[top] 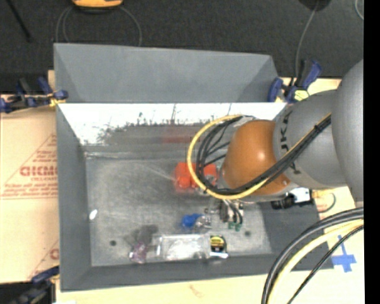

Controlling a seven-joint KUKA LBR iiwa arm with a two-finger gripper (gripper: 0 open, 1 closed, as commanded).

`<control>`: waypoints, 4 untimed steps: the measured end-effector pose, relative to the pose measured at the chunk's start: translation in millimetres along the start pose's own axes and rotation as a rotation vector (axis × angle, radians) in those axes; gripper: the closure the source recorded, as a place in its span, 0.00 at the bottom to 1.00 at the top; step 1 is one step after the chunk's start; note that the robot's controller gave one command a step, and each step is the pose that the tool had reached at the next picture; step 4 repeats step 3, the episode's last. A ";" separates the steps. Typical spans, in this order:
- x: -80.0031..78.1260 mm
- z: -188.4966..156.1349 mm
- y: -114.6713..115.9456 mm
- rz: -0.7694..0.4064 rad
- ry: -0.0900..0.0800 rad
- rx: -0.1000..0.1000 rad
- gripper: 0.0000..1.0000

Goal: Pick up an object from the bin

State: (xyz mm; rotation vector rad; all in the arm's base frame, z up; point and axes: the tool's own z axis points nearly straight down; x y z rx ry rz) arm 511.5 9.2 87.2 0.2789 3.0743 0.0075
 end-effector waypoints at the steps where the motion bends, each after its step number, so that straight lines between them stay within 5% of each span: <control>1: 6.5 2.6 -1.2 0.002 0.023 0.003 1.00; 2: 13.3 -103.7 6.0 -0.028 0.044 0.007 1.00; 3: 9.6 -163.9 -1.4 -0.038 0.045 0.007 1.00; 4: 9.6 -163.9 -1.4 -0.038 0.045 0.007 1.00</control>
Offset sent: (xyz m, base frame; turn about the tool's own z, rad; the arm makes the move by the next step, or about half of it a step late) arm 0.0000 0.0000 0.0000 0.0000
